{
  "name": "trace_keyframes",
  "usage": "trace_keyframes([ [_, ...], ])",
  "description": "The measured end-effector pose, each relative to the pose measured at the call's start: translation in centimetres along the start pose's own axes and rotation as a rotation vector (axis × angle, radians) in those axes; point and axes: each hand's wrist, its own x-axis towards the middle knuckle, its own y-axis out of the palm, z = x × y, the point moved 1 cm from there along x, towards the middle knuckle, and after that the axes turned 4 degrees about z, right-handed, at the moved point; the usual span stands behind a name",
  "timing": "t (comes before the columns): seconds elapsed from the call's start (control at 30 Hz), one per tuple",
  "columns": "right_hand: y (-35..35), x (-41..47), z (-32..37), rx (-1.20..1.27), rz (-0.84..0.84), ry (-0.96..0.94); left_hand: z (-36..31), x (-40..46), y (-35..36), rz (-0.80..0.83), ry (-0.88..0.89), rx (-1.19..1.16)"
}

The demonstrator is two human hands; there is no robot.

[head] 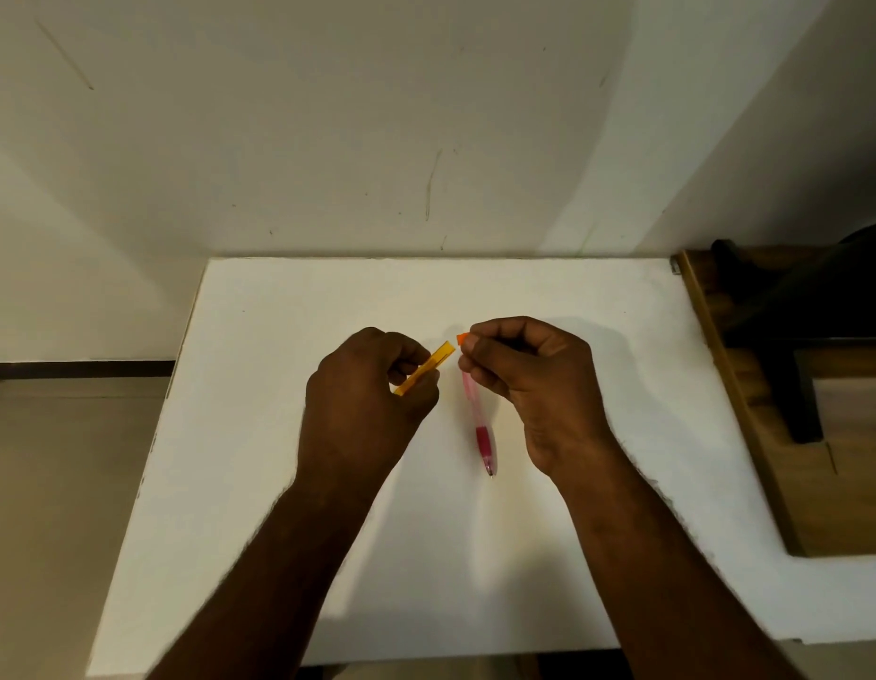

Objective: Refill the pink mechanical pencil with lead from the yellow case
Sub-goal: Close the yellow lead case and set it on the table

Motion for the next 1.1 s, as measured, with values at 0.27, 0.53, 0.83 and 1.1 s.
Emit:
trace_keyframes([
  [0.27, 0.2, 0.0, -0.1, -0.316, 0.010, -0.145, -0.2, -0.1, -0.3, 0.019, 0.011, 0.021],
  [0.53, 0.1, 0.0, -0.1, -0.452, 0.059, -0.165, -0.3, -0.1, -0.4, 0.040, 0.047, 0.093],
  [0.83, 0.4, 0.0, -0.7, -0.585, 0.106, -0.168, 0.3, -0.2, 0.6, 0.101, -0.247, 0.040],
  [1.1, 0.4, 0.0, -2.0, -1.080, -0.005, -0.061, 1.6, -0.1, 1.2, 0.172, -0.467, 0.106],
])
